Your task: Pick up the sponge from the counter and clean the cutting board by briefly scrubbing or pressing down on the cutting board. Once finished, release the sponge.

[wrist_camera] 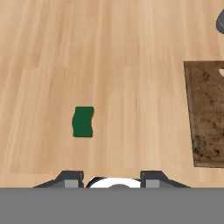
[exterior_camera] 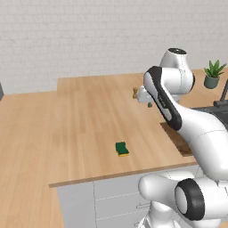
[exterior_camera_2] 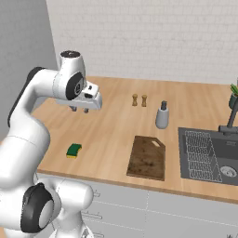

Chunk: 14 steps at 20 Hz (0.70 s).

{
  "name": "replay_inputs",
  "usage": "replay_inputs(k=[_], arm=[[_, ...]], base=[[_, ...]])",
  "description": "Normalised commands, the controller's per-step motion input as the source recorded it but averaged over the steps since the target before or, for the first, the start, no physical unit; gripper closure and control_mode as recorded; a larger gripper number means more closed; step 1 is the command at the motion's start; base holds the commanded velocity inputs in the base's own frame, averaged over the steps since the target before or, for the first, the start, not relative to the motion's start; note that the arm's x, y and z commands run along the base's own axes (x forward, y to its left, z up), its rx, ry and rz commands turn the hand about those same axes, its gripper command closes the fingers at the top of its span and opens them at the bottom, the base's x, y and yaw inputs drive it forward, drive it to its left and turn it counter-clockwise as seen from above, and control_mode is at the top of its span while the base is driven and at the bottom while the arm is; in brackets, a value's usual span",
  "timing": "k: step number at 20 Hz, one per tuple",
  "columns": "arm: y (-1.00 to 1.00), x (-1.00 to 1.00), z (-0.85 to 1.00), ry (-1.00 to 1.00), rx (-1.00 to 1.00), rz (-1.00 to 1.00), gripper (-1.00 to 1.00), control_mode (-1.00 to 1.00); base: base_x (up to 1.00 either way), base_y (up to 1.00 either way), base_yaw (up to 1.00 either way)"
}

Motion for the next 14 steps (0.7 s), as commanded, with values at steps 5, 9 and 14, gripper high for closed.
replay_inputs(k=[5, 9, 14], arm=[[0.42, 0.23, -0.08, -0.01, 0.00, -0.01, -1.00, -1.00], [0.78, 0.49, -0.34, 0.02, 0.00, 0.00, -1.00, -1.00], [0.63, 0.27, -0.19, 0.00, -0.03, -0.04, -1.00, -1.00]], base=[[0.00, 0.00, 0.00], [0.00, 0.00, 0.00], [0.00, 0.00, 0.00]])
